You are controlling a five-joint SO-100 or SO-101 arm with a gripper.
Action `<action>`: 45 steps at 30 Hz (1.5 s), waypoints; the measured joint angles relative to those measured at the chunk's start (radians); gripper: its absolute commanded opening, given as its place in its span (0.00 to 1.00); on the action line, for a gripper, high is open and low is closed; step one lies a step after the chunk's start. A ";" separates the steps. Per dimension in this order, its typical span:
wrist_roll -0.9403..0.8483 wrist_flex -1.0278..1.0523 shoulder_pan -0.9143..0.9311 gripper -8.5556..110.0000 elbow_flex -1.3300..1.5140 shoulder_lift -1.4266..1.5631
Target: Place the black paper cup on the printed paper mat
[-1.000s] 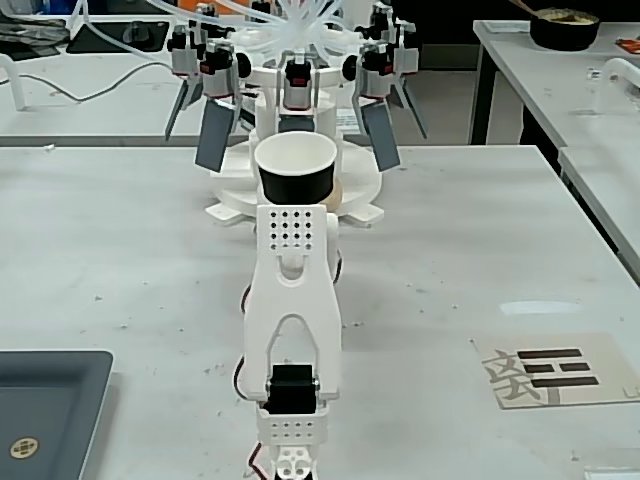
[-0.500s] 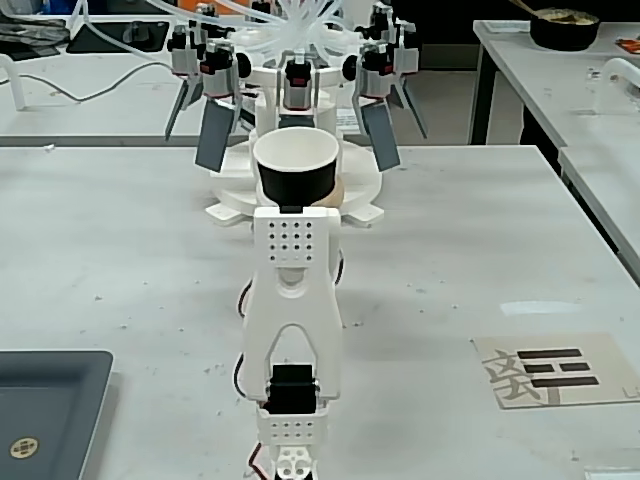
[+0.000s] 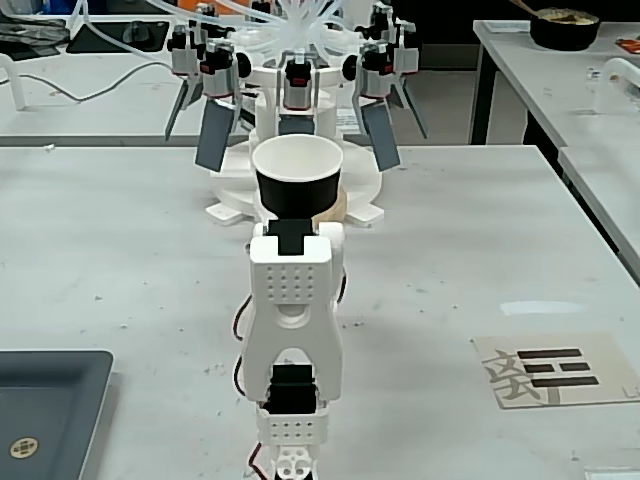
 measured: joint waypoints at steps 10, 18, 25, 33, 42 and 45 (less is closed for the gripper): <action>0.000 -0.005 0.000 0.16 0.187 0.155; 0.000 -0.048 0.000 0.16 0.281 0.242; 0.002 -0.067 0.078 0.16 0.325 0.299; 0.021 -0.074 0.225 0.16 0.345 0.314; 0.025 -0.074 0.434 0.16 0.345 0.304; 0.025 -0.081 0.506 0.16 0.345 0.291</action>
